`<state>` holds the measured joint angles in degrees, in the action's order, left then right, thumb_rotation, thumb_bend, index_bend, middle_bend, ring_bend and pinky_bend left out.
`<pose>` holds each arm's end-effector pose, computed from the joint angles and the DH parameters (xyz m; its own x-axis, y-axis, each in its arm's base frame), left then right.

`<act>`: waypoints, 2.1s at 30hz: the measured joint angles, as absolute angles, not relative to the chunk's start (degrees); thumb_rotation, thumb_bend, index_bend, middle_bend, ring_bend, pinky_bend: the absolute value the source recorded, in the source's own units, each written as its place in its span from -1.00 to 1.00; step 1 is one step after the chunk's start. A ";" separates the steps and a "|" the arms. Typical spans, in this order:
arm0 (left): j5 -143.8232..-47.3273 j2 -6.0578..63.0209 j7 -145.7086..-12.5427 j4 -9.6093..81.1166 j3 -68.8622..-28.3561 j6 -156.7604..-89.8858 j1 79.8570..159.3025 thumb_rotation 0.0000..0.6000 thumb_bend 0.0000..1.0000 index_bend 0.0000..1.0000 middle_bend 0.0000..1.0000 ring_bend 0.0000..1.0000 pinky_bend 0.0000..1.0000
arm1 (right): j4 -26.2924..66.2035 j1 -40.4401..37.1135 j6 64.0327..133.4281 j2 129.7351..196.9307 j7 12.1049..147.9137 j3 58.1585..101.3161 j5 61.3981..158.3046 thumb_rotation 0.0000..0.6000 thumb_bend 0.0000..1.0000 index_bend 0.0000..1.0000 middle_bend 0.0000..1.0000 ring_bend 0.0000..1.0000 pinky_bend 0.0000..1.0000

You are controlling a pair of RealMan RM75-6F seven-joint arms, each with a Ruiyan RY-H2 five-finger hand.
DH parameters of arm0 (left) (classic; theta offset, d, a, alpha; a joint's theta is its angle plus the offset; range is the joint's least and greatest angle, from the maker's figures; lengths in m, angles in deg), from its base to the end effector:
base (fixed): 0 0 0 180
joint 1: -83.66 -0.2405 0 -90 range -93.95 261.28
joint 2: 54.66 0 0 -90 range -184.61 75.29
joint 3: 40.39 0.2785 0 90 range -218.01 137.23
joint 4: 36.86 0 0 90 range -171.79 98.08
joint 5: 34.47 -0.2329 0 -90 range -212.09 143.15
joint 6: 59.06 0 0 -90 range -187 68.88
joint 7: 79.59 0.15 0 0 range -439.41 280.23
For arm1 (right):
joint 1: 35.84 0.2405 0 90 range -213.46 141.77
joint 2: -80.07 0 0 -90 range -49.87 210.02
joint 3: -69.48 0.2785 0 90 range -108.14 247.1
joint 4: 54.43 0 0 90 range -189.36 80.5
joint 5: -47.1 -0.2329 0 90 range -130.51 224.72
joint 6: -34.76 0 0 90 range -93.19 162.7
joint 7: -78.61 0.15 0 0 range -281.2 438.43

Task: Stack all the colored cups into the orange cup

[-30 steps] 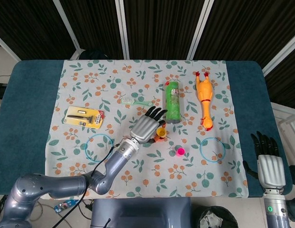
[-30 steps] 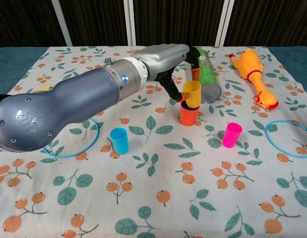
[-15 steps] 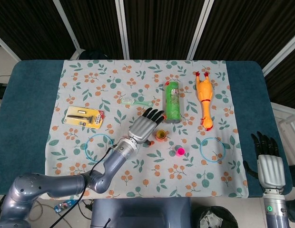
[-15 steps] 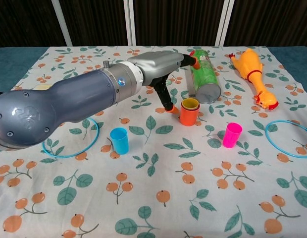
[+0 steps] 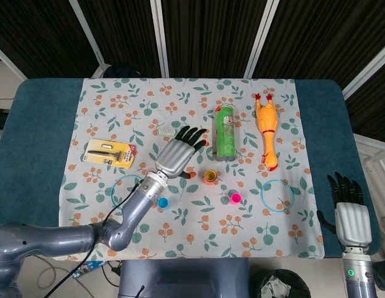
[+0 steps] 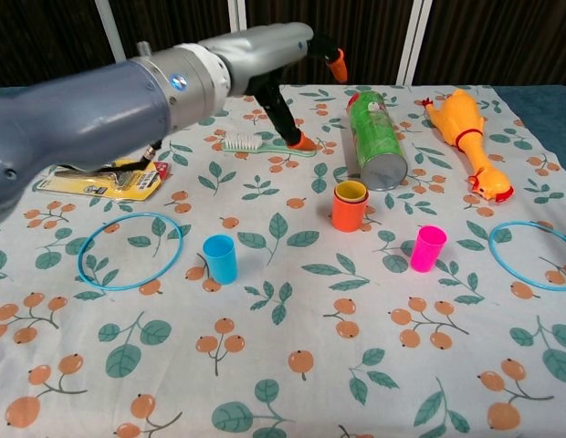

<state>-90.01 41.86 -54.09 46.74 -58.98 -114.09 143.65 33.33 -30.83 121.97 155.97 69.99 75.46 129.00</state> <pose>-0.0071 0.4013 -0.0620 0.3694 0.1663 0.9143 0.8117 -0.5368 -0.2303 -0.3375 -0.2027 0.1000 0.4096 0.0699 0.9096 -0.9115 0.0716 0.4050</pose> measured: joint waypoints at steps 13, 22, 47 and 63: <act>-95.59 19.44 -64.76 62.02 -52.10 -111.12 132.43 1.00 -0.74 -0.43 -0.93 -1.00 -1.00 | 35.00 -31.02 122.55 156.51 67.83 74.88 130.12 1.00 -0.27 -0.93 -1.00 -1.00 -0.91; -105.23 14.10 -74.06 62.14 -45.76 -107.43 127.86 1.00 -0.74 -0.43 -0.93 -1.00 -1.00 | 34.88 -31.13 122.51 156.84 67.43 75.30 129.47 1.00 -0.27 -0.93 -1.00 -1.00 -0.91; -110.79 26.52 -72.10 56.04 -43.98 -102.55 131.07 1.00 -0.54 -0.19 -0.89 -1.00 -1.00 | 34.99 -31.48 122.70 156.37 67.94 75.83 129.09 1.00 -0.27 -0.93 -1.00 -1.00 -0.91; -105.96 30.99 -62.65 55.85 -44.99 -103.95 132.63 1.00 -0.50 -0.19 -0.88 -1.00 -1.00 | 35.03 -31.58 122.68 156.13 69.08 76.15 128.93 1.00 -0.27 -0.93 -1.00 -1.00 -0.91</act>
